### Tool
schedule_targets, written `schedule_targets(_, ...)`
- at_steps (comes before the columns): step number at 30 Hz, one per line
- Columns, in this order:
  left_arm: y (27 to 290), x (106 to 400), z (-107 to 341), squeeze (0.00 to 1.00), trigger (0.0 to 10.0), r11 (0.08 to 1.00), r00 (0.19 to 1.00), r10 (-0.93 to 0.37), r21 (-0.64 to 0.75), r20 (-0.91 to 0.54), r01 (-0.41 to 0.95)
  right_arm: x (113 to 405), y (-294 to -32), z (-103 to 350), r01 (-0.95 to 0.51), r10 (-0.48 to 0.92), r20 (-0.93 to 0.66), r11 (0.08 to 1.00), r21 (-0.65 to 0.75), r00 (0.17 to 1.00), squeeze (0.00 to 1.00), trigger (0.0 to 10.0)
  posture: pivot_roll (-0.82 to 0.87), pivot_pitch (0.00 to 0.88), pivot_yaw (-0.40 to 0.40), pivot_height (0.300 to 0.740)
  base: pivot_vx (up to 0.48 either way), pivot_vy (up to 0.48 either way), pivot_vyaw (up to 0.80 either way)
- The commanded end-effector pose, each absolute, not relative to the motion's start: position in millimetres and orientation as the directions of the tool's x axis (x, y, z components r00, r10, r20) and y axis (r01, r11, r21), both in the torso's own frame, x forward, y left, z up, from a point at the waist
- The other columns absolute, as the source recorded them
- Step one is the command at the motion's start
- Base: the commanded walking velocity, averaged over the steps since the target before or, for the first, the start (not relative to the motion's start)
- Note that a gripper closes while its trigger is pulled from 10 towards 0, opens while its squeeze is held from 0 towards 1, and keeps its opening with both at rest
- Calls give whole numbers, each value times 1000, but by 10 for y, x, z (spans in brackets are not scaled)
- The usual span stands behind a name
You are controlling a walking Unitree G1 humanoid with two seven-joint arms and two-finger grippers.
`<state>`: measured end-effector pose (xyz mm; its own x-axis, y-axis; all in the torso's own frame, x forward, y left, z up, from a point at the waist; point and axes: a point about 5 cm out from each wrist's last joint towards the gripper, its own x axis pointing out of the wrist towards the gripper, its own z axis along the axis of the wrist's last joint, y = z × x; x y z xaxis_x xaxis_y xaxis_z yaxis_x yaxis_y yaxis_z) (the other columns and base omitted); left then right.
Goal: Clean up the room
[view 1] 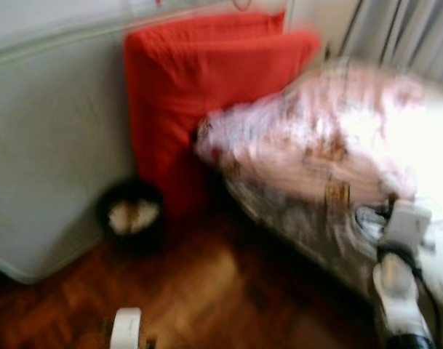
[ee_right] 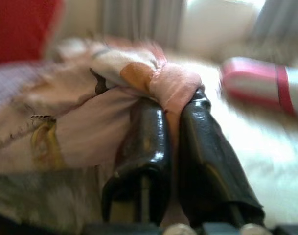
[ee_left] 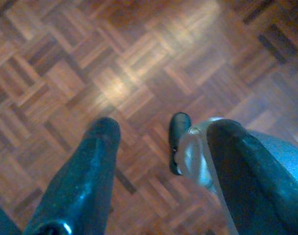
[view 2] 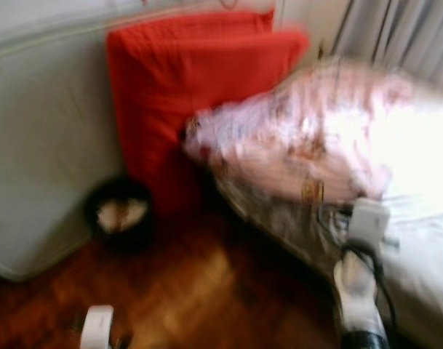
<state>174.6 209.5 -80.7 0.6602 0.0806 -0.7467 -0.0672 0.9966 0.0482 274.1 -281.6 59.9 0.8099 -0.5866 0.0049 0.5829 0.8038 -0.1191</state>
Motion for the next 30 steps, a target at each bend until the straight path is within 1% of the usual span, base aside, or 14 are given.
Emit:
schedule_targets(1,2086,1784,-792,0,10000,997,664,73,51,-744,-53,2731,-2838,558,604,-610,-38,790,-108,792,0,10000,146,71,-44,740,0,0,0)
schedule_targets(2,2087,1784,-793,0,10000,997,663,73,50,-745,-53,2713,-2849,511,612,-618,-70,786,-91,783,0,10000,146,73,-43,740,0,0,0)
schedule_targets(5,2089,1783,-793,0,10000,997,662,72,47,-746,-56,2698,-2852,462,615,-620,-101,785,-81,778,0,10000,145,73,-42,740,0,0,0)
schedule_targets(8,2091,1783,-793,0,10000,997,662,73,46,-746,-58,2686,-2820,370,584,-587,-157,809,-69,794,0,10000,143,72,-40,740,0,0,0)
schedule_targets(10,2089,1783,-793,0,10000,997,662,70,42,-746,-59,2609,-2821,199,564,-576,-253,816,-125,777,0,10000,146,72,-40,740,0,0,0)
schedule_targets(11,2088,1784,-793,0,10000,998,662,68,40,-746,-58,2563,-2822,119,563,-574,-303,816,-131,761,0,10000,146,71,-41,740,0,0,0)
schedule_targets(14,2086,1788,-792,0,10000,998,661,61,43,-748,-43,2342,-2790,-173,534,-552,-460,826,-182,696,0,10000,148,72,-40,740,0,0,0)
schedule_targets(17,2087,1787,-791,0,10000,998,662,61,43,-747,-44,2242,-2734,-303,496,-518,-527,846,-196,674,0,10000,148,73,-39,740,0,0,0)
schedule_targets(18,2088,1787,-791,0,10000,998,662,61,42,-747,-44,2223,-2722,-325,490,-508,-538,851,-191,672,153,10000,149,73,-39,740,0,0,0)
schedule_targets(19,2089,1787,-791,0,10000,998,663,60,42,-747,-43,2216,-2720,-334,487,-506,-544,852,-194,669,1000,10000,149,73,-38,740,0,0,0)
schedule_targets(27,2089,1792,-788,0,10000,998,664,56,39,-746,-40,2122,-2754,-400,459,-502,-578,857,-234,644,1000,10000,148,71,-40,740,0,0,0)
schedule_targets(28,2087,1793,-788,0,10000,998,664,55,39,-746,-40,2108,-2702,-439,431,-457,-602,880,-201,655,0,10000,147,70,-38,740,0,0,0)
schedule_targets(30,2088,1798,-786,0,10000,999,663,54,39,-746,-38,2106,-2540,-508,356,-351,-642,926,-128,682,0,10000,137,68,-35,740,0,0,0)
